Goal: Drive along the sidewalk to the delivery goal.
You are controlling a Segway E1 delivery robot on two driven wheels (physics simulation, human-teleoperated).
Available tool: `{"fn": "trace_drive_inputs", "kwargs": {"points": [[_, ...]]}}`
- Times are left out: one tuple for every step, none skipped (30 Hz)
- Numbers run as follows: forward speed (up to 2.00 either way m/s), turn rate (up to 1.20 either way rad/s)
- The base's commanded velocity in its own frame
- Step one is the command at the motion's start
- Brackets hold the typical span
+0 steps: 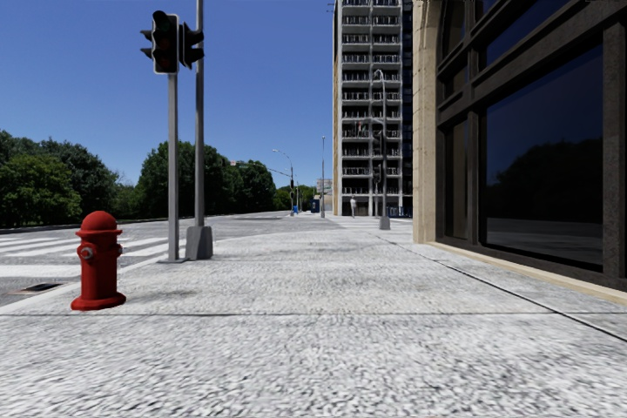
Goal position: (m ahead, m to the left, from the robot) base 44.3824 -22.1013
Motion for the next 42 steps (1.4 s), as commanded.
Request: {"fn": "trace_drive_inputs", "kwargs": {"points": [[2.0, 0.0], [2.0, 0.0], [2.0, 0.0], [2.0, 0.0], [2.0, 0.0], [2.0, 0.0], [2.0, 0.0], [2.0, 0.0], [2.0, 0.0], [2.0, 0.0], [2.0, 0.0], [2.0, 0.0], [2.0, 0.0], [2.0, 0.0], [2.0, 0.0], [2.0, 0.0], [2.0, 0.0], [2.0, 0.0], [2.0, 0.0], [2.0, 0.0], [2.0, 0.0], [2.0, 0.0], [2.0, 0.0], [2.0, 0.0], [2.0, 0.0], [2.0, 0.0], [2.0, 0.0], [2.0, 0.0], [2.0, 0.0], [2.0, 0.0], [2.0, 0.0], [2.0, 0.0], [2.0, 0.0], [2.0, 0.0], [2.0, 0.0], [2.0, 0.0], [2.0, 0.0], [2.0, -0.12], [2.0, -0.25], [2.0, -0.25], [2.0, -0.28], [2.0, -0.29]]}}
